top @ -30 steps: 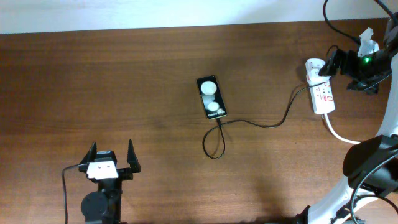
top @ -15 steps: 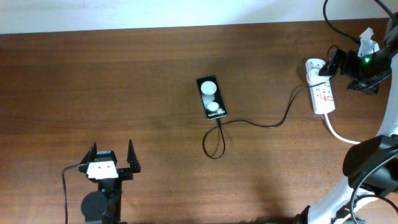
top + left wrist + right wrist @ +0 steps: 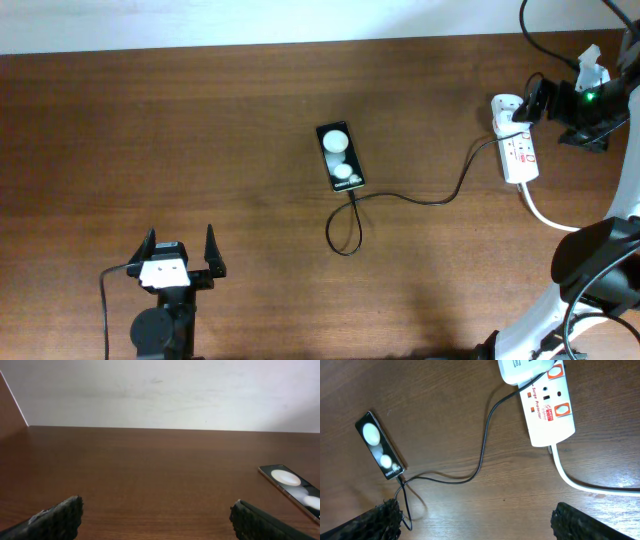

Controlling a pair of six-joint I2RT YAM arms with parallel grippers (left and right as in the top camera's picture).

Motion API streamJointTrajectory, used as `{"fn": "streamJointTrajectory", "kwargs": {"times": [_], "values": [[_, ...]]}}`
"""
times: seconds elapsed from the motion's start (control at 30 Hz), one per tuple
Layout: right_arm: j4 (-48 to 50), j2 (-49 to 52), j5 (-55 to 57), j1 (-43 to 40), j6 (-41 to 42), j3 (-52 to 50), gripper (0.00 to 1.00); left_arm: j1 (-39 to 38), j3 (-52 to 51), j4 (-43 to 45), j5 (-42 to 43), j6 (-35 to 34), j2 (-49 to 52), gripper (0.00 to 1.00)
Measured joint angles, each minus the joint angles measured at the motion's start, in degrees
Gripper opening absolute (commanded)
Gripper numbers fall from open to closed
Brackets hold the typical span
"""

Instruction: Plug charger to phone and switch on socket

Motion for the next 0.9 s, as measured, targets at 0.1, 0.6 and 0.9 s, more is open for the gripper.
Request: {"fn": "streamJointTrajectory", "kwargs": {"times": [0.1, 0.6, 0.9], "values": [[0.0, 0.0, 0.0, 0.0, 0.02, 0.0, 0.99, 0.0, 0.02, 0.0, 0.0, 0.0, 0.0, 0.99], [13.33, -1.97, 0.07, 1.2, 0.0, -2.93, 0.99, 0.0, 0.02, 0.0, 0.0, 0.0, 0.0, 0.99], [50.8, -20.85, 2.75, 10.64, 0.0, -38.47, 0.99, 0.04, 0.02, 0.02, 0.2, 0.02, 0.0, 0.99]]}}
